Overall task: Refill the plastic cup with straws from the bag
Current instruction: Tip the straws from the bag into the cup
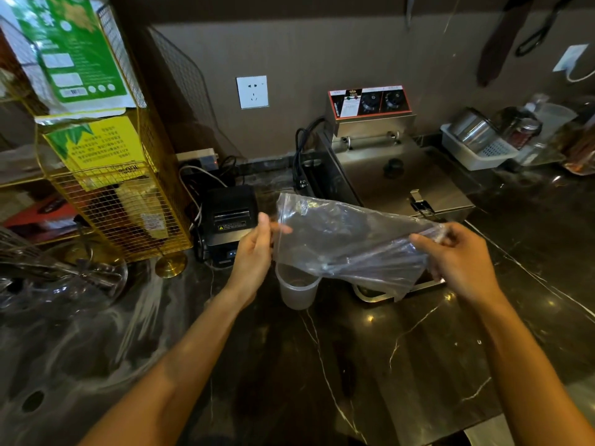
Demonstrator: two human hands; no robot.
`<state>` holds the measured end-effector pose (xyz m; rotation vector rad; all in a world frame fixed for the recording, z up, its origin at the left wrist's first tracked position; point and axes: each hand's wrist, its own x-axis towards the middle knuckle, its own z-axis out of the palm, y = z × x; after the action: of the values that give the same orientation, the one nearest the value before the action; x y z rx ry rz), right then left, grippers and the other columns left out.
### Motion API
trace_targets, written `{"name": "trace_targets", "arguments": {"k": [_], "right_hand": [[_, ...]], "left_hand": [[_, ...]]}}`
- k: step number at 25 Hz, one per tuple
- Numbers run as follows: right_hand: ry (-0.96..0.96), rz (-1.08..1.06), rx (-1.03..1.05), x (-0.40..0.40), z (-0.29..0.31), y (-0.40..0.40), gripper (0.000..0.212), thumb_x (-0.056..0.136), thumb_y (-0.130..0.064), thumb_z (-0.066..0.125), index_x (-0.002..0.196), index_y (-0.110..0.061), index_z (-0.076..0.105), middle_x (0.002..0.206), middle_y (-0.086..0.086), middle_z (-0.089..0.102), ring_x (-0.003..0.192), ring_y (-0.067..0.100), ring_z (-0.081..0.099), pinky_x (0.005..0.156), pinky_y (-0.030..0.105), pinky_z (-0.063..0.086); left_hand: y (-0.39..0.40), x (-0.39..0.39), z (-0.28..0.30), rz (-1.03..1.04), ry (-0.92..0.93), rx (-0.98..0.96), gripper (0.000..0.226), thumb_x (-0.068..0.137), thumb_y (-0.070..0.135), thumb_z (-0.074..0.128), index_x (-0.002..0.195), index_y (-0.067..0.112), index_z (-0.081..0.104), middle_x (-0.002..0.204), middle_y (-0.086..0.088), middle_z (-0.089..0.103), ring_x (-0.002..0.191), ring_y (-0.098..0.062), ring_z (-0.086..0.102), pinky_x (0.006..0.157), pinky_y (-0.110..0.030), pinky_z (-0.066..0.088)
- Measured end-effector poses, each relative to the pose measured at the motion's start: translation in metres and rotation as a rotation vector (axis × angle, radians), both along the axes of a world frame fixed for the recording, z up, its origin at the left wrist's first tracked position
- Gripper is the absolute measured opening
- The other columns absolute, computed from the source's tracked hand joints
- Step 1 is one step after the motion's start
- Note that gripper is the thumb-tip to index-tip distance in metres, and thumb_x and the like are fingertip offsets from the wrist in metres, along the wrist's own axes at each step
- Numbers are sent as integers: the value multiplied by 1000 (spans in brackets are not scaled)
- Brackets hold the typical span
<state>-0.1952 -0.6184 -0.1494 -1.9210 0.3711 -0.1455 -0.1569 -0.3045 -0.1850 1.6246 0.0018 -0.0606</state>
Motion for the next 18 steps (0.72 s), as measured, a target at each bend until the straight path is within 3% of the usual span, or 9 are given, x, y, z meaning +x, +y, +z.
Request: {"name": "trace_targets", "arguments": {"k": [3,5,8,11,14,18], "right_hand": [[-49,36,-58,11,13,9,26,92,-25,75,112,-12,64,97,9,74,64,14,64,48,23,51],[-79,62,-72,18,22,16,28,92,-26,75,115,-14,66,100,4,75,74,10,71,54,20,58],[-157,111,-213,32,34,22,25,91,-29,75,110,-15,69,100,3,76,87,14,76,73,34,64],[-208,139,-323,49,55,28,18,90,-32,76,98,-17,69,94,0,73,84,12,73,72,32,60],[-280,172,-424,63,70,38,21,90,-36,77,79,-29,60,82,-1,69,78,19,70,74,41,60],[-356,237,-457,76,75,55,22,92,-34,76,78,-26,60,79,4,66,82,29,69,78,47,60]], "left_hand": [[7,-1,-18,-1,-1,-8,21,101,20,59,110,5,70,113,-14,74,111,-28,72,100,-51,58],[8,-3,-25,56,43,-50,17,102,12,58,111,2,69,112,-17,76,110,-33,73,99,-54,58],[7,-4,-30,74,110,-103,23,103,12,56,116,-5,66,117,-19,75,112,-36,72,96,-53,60],[9,-2,-36,60,156,-159,27,104,15,56,122,-4,64,117,-21,75,110,-37,74,93,-52,62],[5,0,-41,65,194,-177,27,104,20,57,124,4,64,110,-18,77,102,-33,77,94,-51,61],[1,-2,-47,56,264,-222,24,105,21,54,121,6,65,101,-10,76,96,-25,78,93,-46,62]]}}
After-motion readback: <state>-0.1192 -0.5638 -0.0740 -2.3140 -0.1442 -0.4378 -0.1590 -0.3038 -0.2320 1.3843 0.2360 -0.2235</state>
